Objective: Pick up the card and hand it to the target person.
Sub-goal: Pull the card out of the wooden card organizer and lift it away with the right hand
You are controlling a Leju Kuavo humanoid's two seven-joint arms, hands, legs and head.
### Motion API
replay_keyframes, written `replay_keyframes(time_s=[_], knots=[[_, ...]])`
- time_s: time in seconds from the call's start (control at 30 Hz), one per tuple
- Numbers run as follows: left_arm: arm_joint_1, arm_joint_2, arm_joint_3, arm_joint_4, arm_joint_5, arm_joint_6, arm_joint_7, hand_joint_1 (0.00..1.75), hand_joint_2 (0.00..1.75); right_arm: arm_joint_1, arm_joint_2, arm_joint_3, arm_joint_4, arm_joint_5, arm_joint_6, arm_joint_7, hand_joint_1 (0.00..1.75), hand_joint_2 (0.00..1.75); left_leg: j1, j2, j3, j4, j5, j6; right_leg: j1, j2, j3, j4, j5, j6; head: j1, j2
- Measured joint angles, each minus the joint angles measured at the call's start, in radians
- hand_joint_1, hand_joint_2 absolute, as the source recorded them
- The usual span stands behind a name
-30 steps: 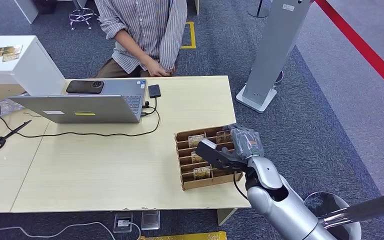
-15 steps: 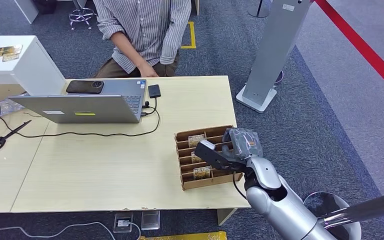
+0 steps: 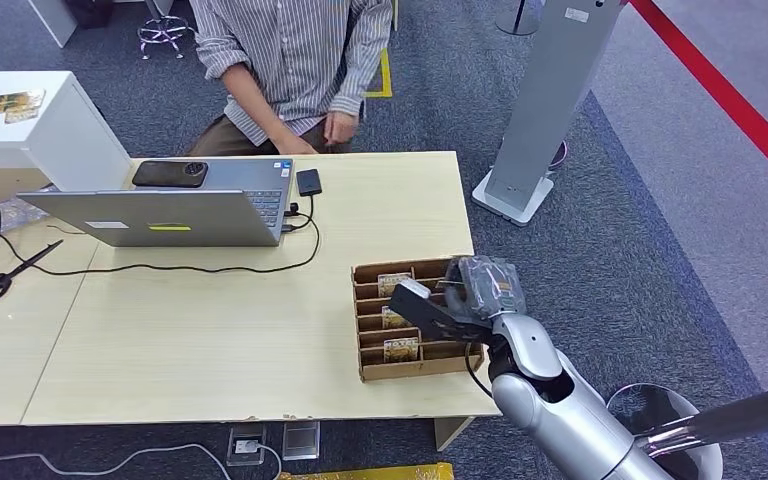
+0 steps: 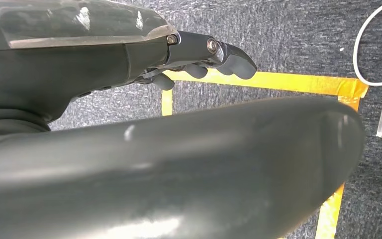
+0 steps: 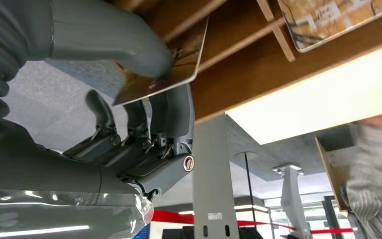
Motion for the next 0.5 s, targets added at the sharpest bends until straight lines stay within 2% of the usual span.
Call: replay_keyframes(time_s=[0.17, 0.5], knots=[[0.000, 0.000, 0.000, 0.000, -0.002, 0.001, -0.005, 0.00, 0.00, 0.000, 0.001, 0.000, 0.001, 0.003, -0.008, -0.006, 1.66, 1.75, 0.000, 0.000, 0.000, 0.000, 0.000, 0.000, 0.000, 0.000, 0.000, 0.000, 0.000, 0.000, 0.000, 0.000], [0.000, 0.000, 0.000, 0.000, -0.004, 0.011, -0.021, 0.00, 0.00, -0.001, 0.002, 0.000, 0.002, 0.025, -0.029, -0.020, 1.66, 1.75, 0.000, 0.000, 0.000, 0.000, 0.000, 0.000, 0.000, 0.000, 0.000, 0.000, 0.000, 0.000, 0.000, 0.000]])
